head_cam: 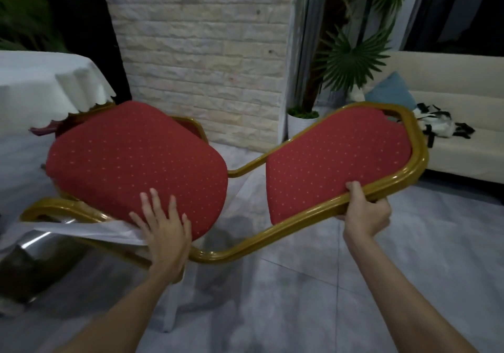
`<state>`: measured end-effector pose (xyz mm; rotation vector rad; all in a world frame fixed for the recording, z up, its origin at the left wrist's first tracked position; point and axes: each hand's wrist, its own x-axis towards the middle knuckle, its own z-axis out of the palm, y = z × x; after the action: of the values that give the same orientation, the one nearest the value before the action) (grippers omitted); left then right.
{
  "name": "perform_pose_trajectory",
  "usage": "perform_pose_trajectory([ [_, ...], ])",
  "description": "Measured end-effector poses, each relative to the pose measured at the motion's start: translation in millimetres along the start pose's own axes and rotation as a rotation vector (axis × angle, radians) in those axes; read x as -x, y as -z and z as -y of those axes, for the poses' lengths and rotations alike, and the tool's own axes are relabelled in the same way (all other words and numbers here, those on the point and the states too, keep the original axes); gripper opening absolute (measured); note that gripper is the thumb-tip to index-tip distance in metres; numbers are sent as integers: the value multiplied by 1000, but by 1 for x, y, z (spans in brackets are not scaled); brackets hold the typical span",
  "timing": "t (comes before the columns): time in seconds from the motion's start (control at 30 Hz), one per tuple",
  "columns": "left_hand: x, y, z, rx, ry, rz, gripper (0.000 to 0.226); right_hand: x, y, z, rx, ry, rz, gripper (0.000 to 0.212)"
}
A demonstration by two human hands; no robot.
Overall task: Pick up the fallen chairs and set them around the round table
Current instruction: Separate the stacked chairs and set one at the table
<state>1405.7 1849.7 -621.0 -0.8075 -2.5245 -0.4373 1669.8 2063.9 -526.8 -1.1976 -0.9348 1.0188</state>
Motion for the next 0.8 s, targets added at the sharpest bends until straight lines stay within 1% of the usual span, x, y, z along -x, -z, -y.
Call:
perform_pose_trajectory([
  [0.07,5,-3,2,-71,-81,120,43,13,-9,13,9,-6,58,27],
  [0.1,5,0,1,-70,-73,187,36,19,-14,21,17,-19,81,25],
  [0.17,-1,16,-6,-2,10,366,27,33,-23,41,55,-60,118,22],
  [0.2,-8,23,-11,53,34,456,27,39,-28,51,78,-81,135,20],
  [0.23,-15,34,-14,128,-1,522,30,45,-32,62,93,-113,163,18],
  [0.3,-26,59,-26,344,-215,606,33,59,-34,79,104,-163,217,17],
  [0.33,-33,78,-32,466,-277,672,35,66,-37,93,132,-194,253,18],
  [0.4,-39,110,-49,609,-297,837,38,83,-39,118,167,-234,317,20],
  [0.43,-42,121,-55,629,-275,879,40,91,-42,129,198,-260,335,19],
  [0.5,-49,145,-63,591,-181,904,41,102,-48,145,265,-314,384,20],
  [0.57,-53,167,-66,588,-90,946,47,115,-53,161,344,-314,468,28],
  [0.63,-53,183,-65,581,-56,943,54,121,-57,184,390,-286,507,33],
  [0.67,-57,191,-64,572,-46,932,53,116,-64,200,391,-253,493,30],
  [0.73,-64,202,-63,530,-25,908,47,98,-79,237,364,-168,390,19],
  [0.77,-69,207,-62,507,-9,900,46,84,-89,258,333,-155,346,14],
  [0.8,-74,214,-62,487,11,902,46,70,-97,275,285,-173,338,10],
])
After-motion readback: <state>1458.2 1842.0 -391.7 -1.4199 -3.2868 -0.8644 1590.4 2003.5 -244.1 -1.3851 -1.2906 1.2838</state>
